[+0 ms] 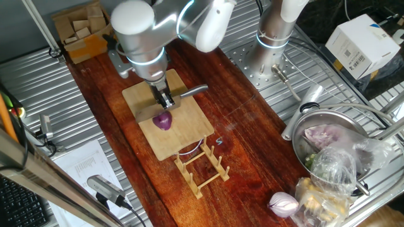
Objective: Chop the onions
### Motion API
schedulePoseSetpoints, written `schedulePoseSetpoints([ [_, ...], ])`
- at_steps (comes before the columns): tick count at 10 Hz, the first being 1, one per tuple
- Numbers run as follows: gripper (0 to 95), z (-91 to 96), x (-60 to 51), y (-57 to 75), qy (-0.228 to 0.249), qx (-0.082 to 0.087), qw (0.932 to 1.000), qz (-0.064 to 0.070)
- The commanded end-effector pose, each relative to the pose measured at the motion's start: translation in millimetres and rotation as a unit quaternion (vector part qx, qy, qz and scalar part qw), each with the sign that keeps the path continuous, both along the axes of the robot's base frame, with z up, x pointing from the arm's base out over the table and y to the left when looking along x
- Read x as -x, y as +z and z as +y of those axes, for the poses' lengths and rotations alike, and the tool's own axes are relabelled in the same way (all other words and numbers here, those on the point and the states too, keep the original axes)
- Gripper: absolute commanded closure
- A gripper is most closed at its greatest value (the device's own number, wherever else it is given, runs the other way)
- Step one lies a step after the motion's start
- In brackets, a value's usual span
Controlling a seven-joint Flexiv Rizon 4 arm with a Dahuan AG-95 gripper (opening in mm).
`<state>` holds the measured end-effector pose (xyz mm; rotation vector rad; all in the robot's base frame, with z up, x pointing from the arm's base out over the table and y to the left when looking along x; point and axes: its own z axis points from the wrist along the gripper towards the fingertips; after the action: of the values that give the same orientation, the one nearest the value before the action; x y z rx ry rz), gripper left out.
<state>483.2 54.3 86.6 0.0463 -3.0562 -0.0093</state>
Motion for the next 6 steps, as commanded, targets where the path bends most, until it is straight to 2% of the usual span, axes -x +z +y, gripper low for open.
schedulePoseSetpoints([
  [1,95.0,-2.3,-1.9,-10.0,0.005,0.004,1.0000,-0.003],
  [6,95.0,-4.2,-4.5,-3.4,0.008,0.001,1.0000,0.003],
])
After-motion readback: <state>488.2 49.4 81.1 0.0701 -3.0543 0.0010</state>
